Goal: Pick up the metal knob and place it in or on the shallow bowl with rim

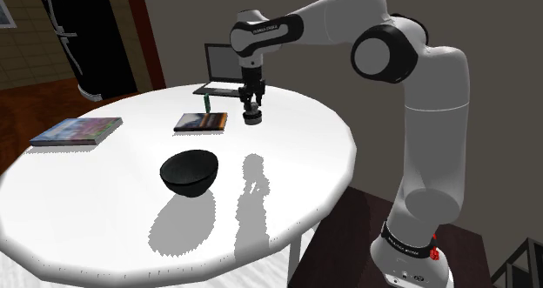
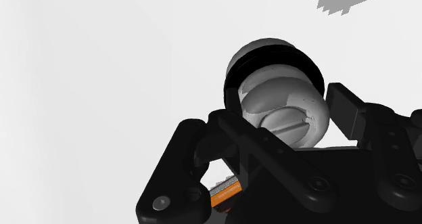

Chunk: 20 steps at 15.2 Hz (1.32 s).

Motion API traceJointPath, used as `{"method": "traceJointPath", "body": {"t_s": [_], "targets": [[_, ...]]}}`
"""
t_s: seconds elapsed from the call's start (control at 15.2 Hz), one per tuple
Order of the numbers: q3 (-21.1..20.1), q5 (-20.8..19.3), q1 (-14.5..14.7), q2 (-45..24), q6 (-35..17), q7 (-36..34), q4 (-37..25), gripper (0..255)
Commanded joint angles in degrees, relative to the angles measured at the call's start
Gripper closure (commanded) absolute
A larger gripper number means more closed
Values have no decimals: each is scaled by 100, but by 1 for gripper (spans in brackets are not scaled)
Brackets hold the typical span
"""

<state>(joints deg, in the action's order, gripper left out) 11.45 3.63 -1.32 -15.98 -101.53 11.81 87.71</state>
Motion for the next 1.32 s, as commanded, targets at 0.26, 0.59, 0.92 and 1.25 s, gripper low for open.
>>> {"method": "traceJointPath", "body": {"t_s": [0.26, 0.59, 0.92, 1.25], "targets": [[9, -2, -19, -5, 466, -2, -471, 255], [-73, -44, 151, 143, 575, -256, -440, 255], [-307, -126, 567, 451, 456, -896, -34, 255], [-565, -174, 956, 610, 397, -1541, 169, 255]]}}
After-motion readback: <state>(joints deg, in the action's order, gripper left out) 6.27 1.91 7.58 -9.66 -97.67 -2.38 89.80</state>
